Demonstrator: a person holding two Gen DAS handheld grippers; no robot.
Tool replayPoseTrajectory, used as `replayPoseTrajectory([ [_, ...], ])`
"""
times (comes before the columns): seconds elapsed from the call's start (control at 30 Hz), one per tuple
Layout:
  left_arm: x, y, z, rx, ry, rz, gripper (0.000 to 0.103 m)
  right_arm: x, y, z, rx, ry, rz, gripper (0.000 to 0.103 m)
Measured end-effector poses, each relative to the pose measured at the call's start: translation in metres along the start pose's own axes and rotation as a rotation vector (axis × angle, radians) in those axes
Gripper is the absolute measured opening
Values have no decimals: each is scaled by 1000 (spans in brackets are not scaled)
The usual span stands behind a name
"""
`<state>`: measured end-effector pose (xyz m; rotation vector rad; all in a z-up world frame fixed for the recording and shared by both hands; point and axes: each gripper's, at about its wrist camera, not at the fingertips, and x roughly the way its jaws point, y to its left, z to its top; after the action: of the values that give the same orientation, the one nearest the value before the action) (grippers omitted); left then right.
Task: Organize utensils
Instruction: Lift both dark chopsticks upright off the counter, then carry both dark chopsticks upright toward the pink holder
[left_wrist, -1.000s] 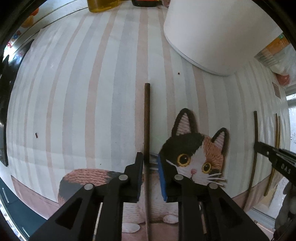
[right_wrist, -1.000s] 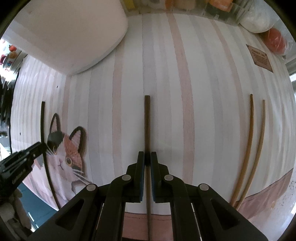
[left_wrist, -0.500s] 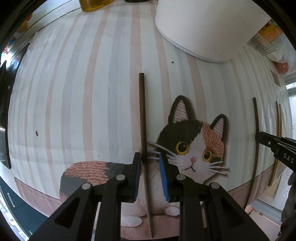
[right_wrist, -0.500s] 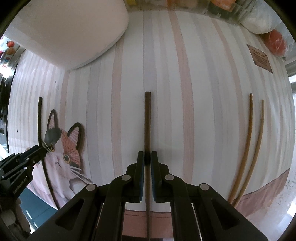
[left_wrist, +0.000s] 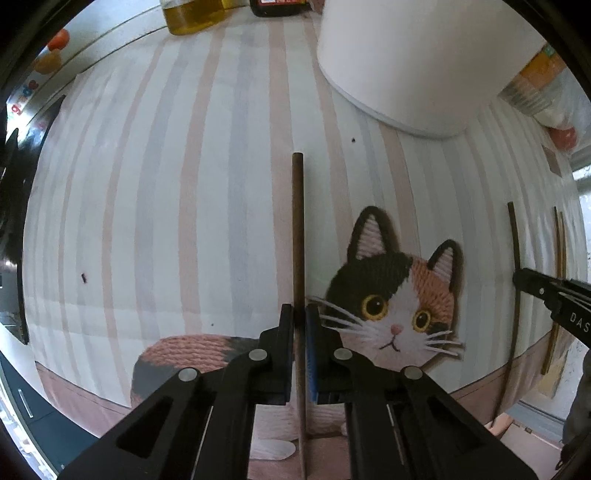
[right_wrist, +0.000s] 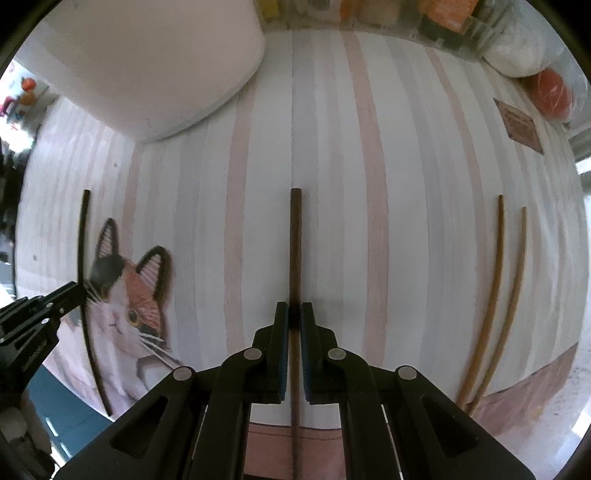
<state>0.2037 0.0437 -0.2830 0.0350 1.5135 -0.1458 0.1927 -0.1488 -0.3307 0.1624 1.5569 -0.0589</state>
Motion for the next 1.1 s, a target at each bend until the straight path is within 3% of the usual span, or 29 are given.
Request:
replayPoseTrajectory([
  [0.43, -50, 6, 3, -34, -108, -14, 4, -45, 18, -5, -20, -117, 88, 6],
  [0.73, -81, 9, 1, -40, -177, -20, 4, -99, 12, 5, -26, -225, 150, 5],
  [1.1, -114, 10, 9, -27, -259, -18, 4, -135, 21, 3, 4, -355, 184, 5],
])
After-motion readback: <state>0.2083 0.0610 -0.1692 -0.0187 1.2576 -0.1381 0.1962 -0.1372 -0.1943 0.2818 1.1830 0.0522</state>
